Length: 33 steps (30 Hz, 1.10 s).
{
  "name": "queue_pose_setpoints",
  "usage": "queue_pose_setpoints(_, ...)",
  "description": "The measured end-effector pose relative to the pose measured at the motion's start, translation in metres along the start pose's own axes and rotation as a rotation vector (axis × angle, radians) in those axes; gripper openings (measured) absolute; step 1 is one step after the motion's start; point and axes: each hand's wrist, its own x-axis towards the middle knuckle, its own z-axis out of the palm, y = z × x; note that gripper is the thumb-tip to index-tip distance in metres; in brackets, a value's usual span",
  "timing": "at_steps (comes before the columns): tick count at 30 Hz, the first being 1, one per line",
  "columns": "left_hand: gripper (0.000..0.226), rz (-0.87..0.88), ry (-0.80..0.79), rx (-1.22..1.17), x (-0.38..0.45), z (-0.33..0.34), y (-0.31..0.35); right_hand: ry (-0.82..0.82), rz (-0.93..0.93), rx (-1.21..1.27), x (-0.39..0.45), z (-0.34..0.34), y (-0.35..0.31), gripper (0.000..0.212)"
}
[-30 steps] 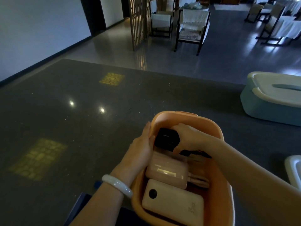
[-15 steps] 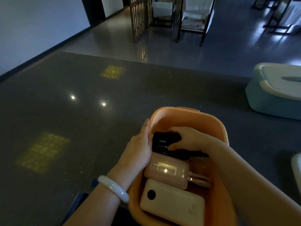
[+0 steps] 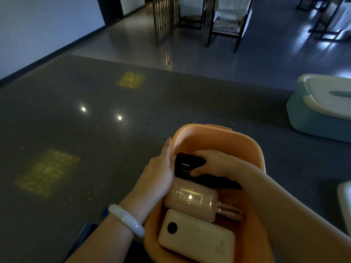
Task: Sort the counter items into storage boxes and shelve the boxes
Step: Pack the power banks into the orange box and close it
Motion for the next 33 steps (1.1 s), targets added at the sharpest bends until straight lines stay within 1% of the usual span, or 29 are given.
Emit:
queue_pose_setpoints(3, 0.054, 0.002, -0.005, -0.007, -0.0015, -0.0009, 0.001, -0.001, -0.004, -0.03, -0.0015, 0.0004, 0.0004, 0.055)
queue_pose_setpoints(15, 0.054, 0.0, -0.01, -0.005, -0.0028, -0.0033, 0.004, -0.01, -0.029, -0.026, -0.0024, -0.0005, 0.0004, 0.049)
queue_pose_setpoints(23, 0.053, 0.007, 0.005, -0.031, -0.0019, -0.0038, 0.0004, -0.016, -0.026, -0.012, -0.0043, -0.0011, -0.0026, 0.05)
queue_pose_setpoints(31, 0.053, 0.037, 0.037, -0.005, -0.0022, -0.0046, -0.0002, 0.03, -0.014, -0.051, -0.0055, 0.0, -0.0047, 0.044)
queue_pose_setpoints(33, 0.053, 0.053, 0.074, 0.023, -0.0067, -0.0078, 0.0023, 0.05, -0.019, -0.065, -0.0098, -0.0016, -0.0069, 0.045)
